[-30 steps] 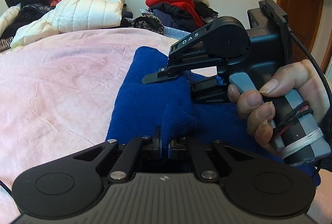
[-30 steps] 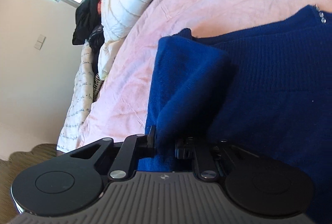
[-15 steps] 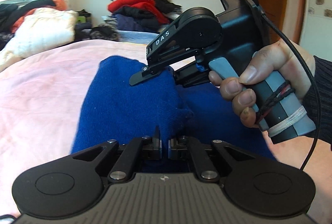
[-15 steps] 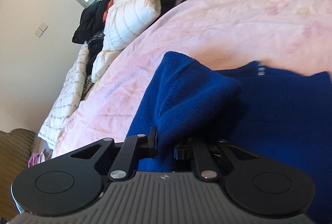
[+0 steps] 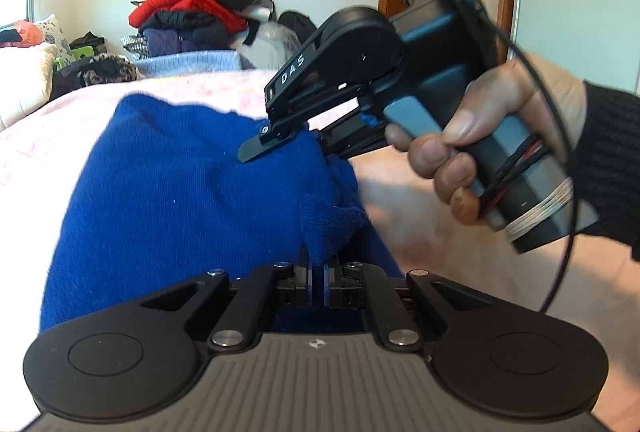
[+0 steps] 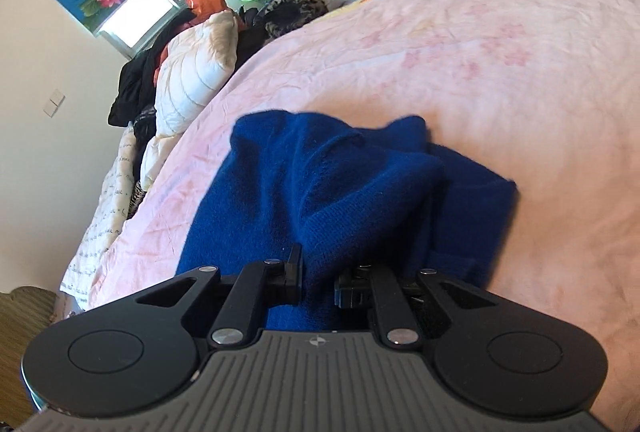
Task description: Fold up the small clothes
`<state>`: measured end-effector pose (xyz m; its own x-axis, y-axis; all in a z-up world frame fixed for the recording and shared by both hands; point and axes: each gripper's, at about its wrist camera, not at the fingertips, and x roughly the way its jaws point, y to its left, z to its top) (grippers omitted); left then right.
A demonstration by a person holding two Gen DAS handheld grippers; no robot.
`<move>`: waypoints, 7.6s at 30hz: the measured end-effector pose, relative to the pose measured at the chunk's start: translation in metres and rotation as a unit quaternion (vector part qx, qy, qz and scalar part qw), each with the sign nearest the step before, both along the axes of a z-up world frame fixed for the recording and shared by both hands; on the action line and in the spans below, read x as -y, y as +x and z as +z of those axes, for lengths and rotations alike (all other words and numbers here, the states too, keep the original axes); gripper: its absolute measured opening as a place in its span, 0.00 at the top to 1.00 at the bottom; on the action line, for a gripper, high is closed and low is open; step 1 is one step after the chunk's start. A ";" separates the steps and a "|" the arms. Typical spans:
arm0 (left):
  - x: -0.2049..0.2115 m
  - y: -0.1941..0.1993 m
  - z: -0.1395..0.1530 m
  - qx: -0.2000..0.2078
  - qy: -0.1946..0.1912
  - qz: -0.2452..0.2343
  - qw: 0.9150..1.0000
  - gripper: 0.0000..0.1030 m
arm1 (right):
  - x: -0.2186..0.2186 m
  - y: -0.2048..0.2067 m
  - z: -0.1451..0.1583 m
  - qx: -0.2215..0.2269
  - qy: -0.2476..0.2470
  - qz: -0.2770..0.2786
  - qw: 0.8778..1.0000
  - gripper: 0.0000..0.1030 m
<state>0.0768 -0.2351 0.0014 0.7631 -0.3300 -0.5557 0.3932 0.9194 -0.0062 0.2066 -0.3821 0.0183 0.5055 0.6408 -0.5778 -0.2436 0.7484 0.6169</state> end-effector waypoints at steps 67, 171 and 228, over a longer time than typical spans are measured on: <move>-0.145 -0.002 0.002 -0.075 -0.096 0.136 0.983 0.34 | 0.021 -0.119 -0.015 -0.054 0.050 -0.086 0.994 0.83; -0.204 -0.008 0.005 -0.250 -0.154 0.016 0.956 0.88 | 0.021 -0.197 -0.046 -0.107 0.124 -0.057 0.985 0.85; -0.206 -0.021 0.057 -0.104 -0.111 0.053 0.987 0.45 | 0.052 -0.132 0.010 -0.018 0.076 -0.162 0.984 0.46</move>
<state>0.0563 -0.0288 0.0581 0.6760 -0.3860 -0.6277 0.2646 0.9222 -0.2821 0.0742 -0.4336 0.0287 0.6788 0.5291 -0.5092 0.0166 0.6822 0.7310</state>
